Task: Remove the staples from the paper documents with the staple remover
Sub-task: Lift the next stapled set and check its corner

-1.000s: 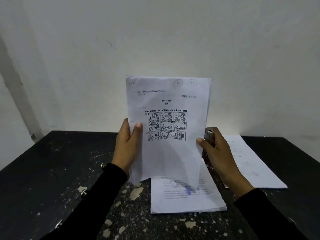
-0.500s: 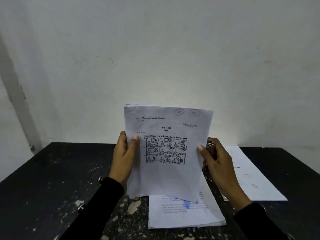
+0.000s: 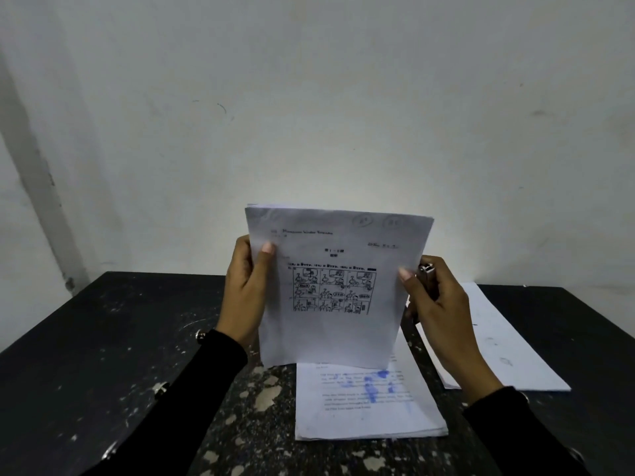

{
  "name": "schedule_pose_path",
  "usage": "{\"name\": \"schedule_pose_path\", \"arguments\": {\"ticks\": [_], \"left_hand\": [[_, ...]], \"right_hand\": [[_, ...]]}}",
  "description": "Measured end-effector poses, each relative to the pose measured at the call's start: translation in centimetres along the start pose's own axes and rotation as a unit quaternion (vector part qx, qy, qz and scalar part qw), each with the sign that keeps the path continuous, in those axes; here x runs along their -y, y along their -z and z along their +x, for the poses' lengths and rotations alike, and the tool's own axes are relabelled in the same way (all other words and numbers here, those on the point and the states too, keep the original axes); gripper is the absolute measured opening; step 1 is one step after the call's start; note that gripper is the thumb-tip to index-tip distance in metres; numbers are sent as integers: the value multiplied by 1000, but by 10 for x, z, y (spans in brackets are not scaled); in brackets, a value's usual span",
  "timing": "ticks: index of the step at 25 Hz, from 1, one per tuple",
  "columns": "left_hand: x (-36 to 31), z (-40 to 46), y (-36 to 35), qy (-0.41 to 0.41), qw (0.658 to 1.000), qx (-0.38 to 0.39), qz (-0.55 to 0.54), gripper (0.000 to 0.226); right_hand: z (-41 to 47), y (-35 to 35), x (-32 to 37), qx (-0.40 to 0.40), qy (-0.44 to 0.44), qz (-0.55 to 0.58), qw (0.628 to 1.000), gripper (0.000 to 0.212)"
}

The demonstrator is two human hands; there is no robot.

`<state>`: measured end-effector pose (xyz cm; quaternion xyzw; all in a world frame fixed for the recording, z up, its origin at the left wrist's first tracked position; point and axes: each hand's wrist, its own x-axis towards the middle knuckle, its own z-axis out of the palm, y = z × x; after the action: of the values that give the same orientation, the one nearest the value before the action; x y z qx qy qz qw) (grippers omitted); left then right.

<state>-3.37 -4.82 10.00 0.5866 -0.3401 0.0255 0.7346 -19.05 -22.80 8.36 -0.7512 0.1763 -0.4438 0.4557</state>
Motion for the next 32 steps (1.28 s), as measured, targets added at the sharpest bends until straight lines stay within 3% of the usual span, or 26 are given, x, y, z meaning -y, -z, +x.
{"name": "schedule_pose_path", "arguments": {"ticks": [16, 32], "left_hand": [[17, 12, 1, 42, 999, -12, -10, 27], [9, 4, -5, 3, 1000, 4, 10, 15]], "right_hand": [[3, -9, 0, -21, 0, 2, 1000, 6], [0, 1, 2, -3, -21, -21, 1000, 9]]}}
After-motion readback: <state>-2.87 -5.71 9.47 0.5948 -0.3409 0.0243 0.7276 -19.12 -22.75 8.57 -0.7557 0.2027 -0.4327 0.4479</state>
